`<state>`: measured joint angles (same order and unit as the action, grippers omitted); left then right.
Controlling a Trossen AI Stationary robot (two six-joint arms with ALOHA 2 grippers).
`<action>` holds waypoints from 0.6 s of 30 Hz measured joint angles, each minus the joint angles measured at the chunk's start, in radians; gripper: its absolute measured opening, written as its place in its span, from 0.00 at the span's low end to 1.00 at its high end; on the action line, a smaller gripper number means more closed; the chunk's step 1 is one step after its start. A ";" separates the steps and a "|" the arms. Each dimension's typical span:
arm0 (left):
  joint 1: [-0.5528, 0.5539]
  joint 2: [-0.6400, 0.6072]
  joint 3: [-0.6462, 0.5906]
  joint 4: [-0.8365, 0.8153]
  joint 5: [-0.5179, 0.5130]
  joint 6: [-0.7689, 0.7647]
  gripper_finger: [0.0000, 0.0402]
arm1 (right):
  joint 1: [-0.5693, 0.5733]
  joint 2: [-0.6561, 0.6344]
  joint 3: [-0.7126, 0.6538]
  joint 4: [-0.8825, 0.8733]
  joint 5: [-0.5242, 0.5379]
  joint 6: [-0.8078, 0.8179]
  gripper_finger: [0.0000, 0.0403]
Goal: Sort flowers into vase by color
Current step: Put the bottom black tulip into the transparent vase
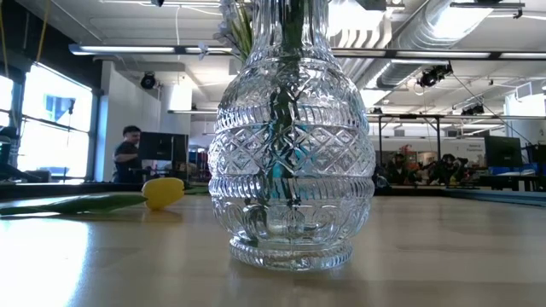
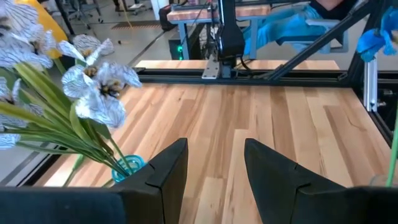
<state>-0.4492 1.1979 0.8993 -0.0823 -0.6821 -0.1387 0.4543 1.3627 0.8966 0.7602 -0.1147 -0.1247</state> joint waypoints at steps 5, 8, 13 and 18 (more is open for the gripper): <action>0.000 0.000 0.000 0.001 -0.009 0.000 0.37 | -0.048 0.048 0.000 0.000 -0.024 0.129 0.00; 0.000 0.000 0.000 0.000 -0.010 0.000 0.37 | -0.066 0.077 0.000 -0.007 -0.059 0.170 0.00; 0.000 0.000 0.000 0.000 -0.011 -0.001 0.37 | -0.070 0.116 0.000 -0.016 -0.061 0.162 0.00; 0.000 0.000 0.000 -0.002 -0.011 -0.009 0.37 | -0.075 0.145 0.000 -0.021 -0.061 0.131 0.00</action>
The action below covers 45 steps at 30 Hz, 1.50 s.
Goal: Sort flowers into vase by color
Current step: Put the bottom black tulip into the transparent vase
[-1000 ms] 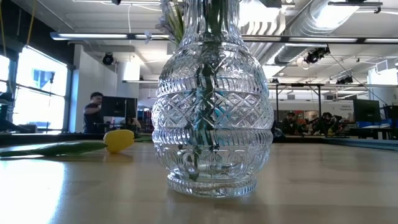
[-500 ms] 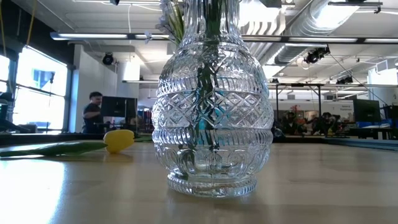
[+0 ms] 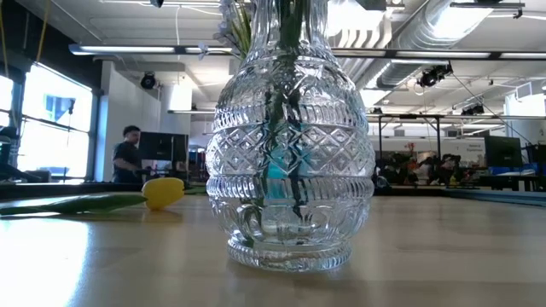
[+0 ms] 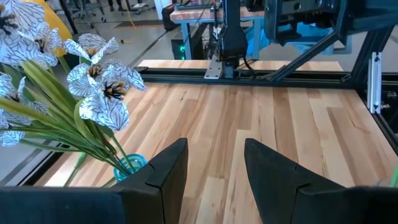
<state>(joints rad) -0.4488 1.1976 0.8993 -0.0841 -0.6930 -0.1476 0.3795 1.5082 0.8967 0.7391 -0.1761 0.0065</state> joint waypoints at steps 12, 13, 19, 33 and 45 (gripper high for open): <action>0.000 0.000 0.000 -0.002 0.000 -0.008 0.37 | -0.004 0.016 0.000 -0.039 0.063 -0.010 0.13; 0.000 0.000 0.000 -0.002 0.000 -0.008 0.37 | -0.005 0.016 0.000 -0.042 0.062 -0.006 0.17; 0.000 0.000 0.000 -0.002 0.000 -0.009 0.37 | -0.005 0.010 0.000 -0.057 0.059 -0.006 0.40; 0.000 0.000 0.000 -0.003 0.000 -0.009 0.37 | -0.004 -0.126 0.000 -0.220 0.055 -0.024 0.64; 0.000 0.000 0.000 -0.002 0.000 -0.009 0.37 | -0.008 -0.138 0.000 -0.406 0.052 -0.014 0.64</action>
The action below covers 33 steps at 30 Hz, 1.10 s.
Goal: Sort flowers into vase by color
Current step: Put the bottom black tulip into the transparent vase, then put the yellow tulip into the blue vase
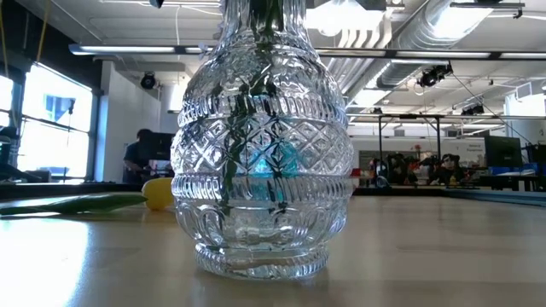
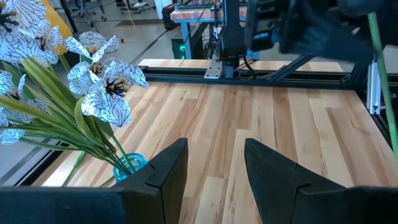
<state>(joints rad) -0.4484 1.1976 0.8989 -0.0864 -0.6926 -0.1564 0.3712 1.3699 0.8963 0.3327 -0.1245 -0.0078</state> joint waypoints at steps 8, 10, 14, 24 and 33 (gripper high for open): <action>0.000 0.000 0.000 0.001 0.000 0.000 0.37 | -0.012 -0.031 0.000 -0.136 0.014 0.000 0.64; 0.000 0.000 0.000 0.001 0.000 -0.001 0.37 | -0.012 -0.032 0.000 -0.136 0.023 -0.003 0.64; 0.000 0.000 0.000 0.001 0.000 -0.001 0.37 | -0.012 -0.043 0.000 -0.167 0.071 -0.024 0.64; -0.044 -0.002 0.000 -0.062 0.007 -0.044 0.37 | -0.009 -0.162 0.000 -0.504 0.318 0.118 0.64; -0.126 0.004 -0.001 -0.535 0.219 -0.649 0.37 | -0.009 -0.132 0.000 -0.689 0.473 0.292 0.64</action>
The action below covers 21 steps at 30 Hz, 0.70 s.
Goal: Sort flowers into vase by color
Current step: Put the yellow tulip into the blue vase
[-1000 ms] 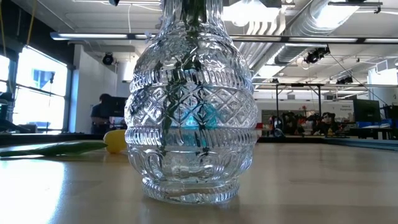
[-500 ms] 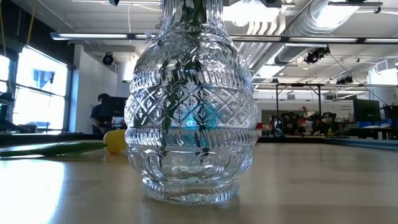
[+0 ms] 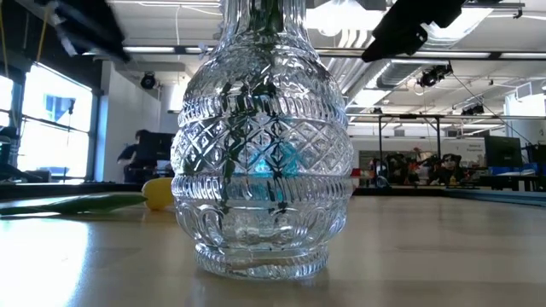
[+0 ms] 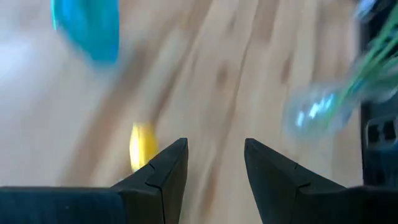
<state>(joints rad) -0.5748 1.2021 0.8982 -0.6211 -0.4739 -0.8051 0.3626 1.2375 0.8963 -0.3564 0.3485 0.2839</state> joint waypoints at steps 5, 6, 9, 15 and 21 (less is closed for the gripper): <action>-0.032 0.075 -0.042 -0.088 0.206 -0.257 0.37 | 0.001 0.001 0.000 0.026 0.000 0.003 0.64; -0.035 0.097 -0.054 -0.086 0.237 -0.280 0.37 | 0.001 0.001 0.000 0.032 0.000 -0.005 0.64; -0.036 0.179 -0.071 -0.094 0.293 -0.322 0.37 | 0.007 0.001 0.000 0.053 0.002 -0.023 0.64; -0.001 0.333 -0.072 -0.092 0.308 -0.310 0.34 | 0.030 0.001 0.000 0.056 0.003 -0.030 0.64; 0.042 0.431 -0.070 -0.088 0.320 -0.244 0.25 | 0.049 0.001 0.000 0.070 0.020 -0.030 0.64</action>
<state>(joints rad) -0.5330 1.6334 0.8287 -0.7093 -0.1537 -1.0494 0.4115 1.2385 0.8963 -0.2863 0.3684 0.2535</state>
